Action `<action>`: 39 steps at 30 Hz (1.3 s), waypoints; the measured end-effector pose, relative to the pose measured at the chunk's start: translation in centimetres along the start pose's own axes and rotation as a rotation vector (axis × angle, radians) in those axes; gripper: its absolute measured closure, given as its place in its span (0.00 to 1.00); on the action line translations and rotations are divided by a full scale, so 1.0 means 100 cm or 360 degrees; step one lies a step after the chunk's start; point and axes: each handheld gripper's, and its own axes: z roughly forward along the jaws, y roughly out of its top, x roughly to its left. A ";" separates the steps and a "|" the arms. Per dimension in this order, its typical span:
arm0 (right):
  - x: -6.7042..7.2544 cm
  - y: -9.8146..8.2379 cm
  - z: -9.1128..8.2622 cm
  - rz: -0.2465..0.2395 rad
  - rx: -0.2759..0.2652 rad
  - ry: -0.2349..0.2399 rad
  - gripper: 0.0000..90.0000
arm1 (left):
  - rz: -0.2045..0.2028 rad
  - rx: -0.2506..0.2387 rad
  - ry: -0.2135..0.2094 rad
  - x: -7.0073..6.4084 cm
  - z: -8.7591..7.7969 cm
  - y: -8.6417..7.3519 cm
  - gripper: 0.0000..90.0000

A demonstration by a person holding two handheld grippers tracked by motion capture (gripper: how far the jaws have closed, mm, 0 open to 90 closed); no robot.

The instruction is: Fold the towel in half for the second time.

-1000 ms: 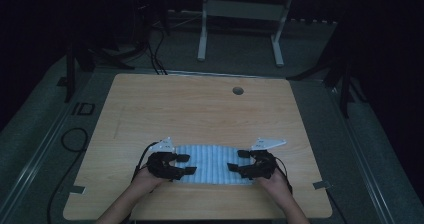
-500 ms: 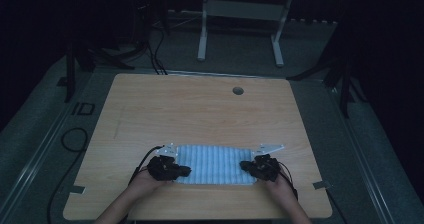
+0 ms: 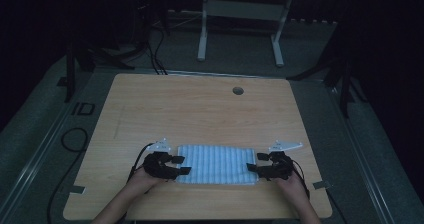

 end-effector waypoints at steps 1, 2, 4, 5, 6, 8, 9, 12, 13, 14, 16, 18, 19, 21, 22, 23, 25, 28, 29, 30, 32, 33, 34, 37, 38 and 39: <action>0.000 0.002 0.000 0.0002 -0.0028 0.0032 0.17 | 0.0022 -0.0018 0.0016 -0.001 0.000 0.000 0.32; 0.000 0.003 -0.001 -0.0004 -0.0055 0.0045 0.17 | 0.0024 -0.0042 0.0035 -0.001 0.000 0.000 0.24; 0.001 0.006 -0.002 -0.0059 -0.0081 0.0021 0.15 | 0.0004 -0.0083 0.0050 0.001 0.000 0.000 0.19; 0.002 0.006 -0.002 -0.0079 -0.0107 0.0000 0.15 | -0.0002 -0.0102 0.0070 0.002 0.000 0.000 0.16; 0.002 0.007 -0.003 -0.0089 -0.0134 0.0003 0.15 | 0.0003 -0.0118 0.0096 0.003 0.000 -0.001 0.13; 0.001 0.008 -0.004 -0.0092 -0.0144 0.0011 0.15 | 0.0019 -0.0135 0.0163 0.006 -0.002 -0.003 0.09; 0.000 0.008 -0.004 -0.0094 -0.0146 0.0000 0.15 | 0.0022 -0.0161 0.0192 0.008 -0.004 -0.004 0.09; -0.003 0.005 -0.007 -0.0080 -0.0172 -0.0050 0.15 | 0.0011 -0.0196 0.0247 0.013 -0.011 -0.007 0.09; -0.004 0.004 -0.008 -0.0080 -0.0189 -0.0063 0.15 | 0.0012 -0.0191 0.0267 0.014 -0.013 -0.008 0.09; -0.006 0.003 -0.009 -0.0080 -0.0205 -0.0068 0.15 | 0.0011 -0.0189 0.0275 0.015 -0.015 -0.009 0.09; -0.009 0.000 -0.012 -0.0078 -0.0223 -0.0087 0.15 | 0.0010 -0.0176 0.0302 0.017 -0.020 -0.011 0.09; -0.013 -0.002 -0.013 -0.0086 -0.0213 -0.0127 0.15 | 0.0005 -0.0166 0.0317 0.019 -0.023 -0.014 0.09; -0.015 -0.004 -0.014 -0.0095 -0.0212 -0.0156 0.15 | 0.0006 -0.0170 0.0318 0.020 -0.025 -0.016 0.09; -0.019 -0.007 -0.016 -0.0085 -0.0208 -0.0169 0.15 | 0.0001 -0.0160 0.0319 0.022 -0.029 -0.019 0.09; -0.020 -0.009 -0.017 -0.0086 -0.0212 -0.0189 0.15 | 0.0005 -0.0161 0.0329 0.022 -0.031 -0.021 0.09; -0.022 -0.010 -0.018 -0.0083 -0.0214 -0.0195 0.15 | 0.0008 -0.0158 0.0331 0.022 -0.033 -0.023 0.09; -0.025 -0.013 -0.022 -0.0076 -0.0220 -0.0218 0.15 | 0.0002 -0.0164 0.0344 0.023 -0.037 -0.026 0.09; -0.028 -0.016 -0.025 -0.0057 -0.0232 -0.0237 0.15 | -0.0007 -0.0159 0.0370 0.025 -0.042 -0.030 0.09; -0.031 -0.020 -0.029 -0.0033 -0.0249 -0.0263 0.15 | -0.0017 -0.0162 0.0389 0.025 -0.046 -0.032 0.09; -0.032 -0.021 -0.031 -0.0023 -0.0248 -0.0270 0.15 | -0.0016 -0.0166 0.0394 0.025 -0.048 -0.033 0.09; -0.034 -0.024 -0.035 -0.0009 -0.0258 -0.0286 0.15 | -0.0008 -0.0168 0.0412 0.025 -0.053 -0.036 0.09; -0.035 -0.026 -0.037 -0.0001 -0.0258 -0.0298 0.15 | 0.0000 -0.0171 0.0423 0.024 -0.056 -0.037 0.09; -0.036 -0.028 -0.039 0.0006 -0.0257 -0.0310 0.15 | -0.0001 -0.0175 0.0427 0.024 -0.057 -0.038 0.09; -0.038 -0.033 -0.046 0.0006 -0.0266 -0.0343 0.15 | -0.0012 -0.0176 0.0449 0.024 -0.064 -0.043 0.09; -0.038 -0.035 -0.048 0.0007 -0.0267 -0.0353 0.15 | -0.0012 -0.0180 0.0458 0.024 -0.066 -0.044 0.09; -0.039 -0.037 -0.050 0.0005 -0.0267 -0.0369 0.15 | -0.0015 -0.0185 0.0467 0.024 -0.068 -0.045 0.09</action>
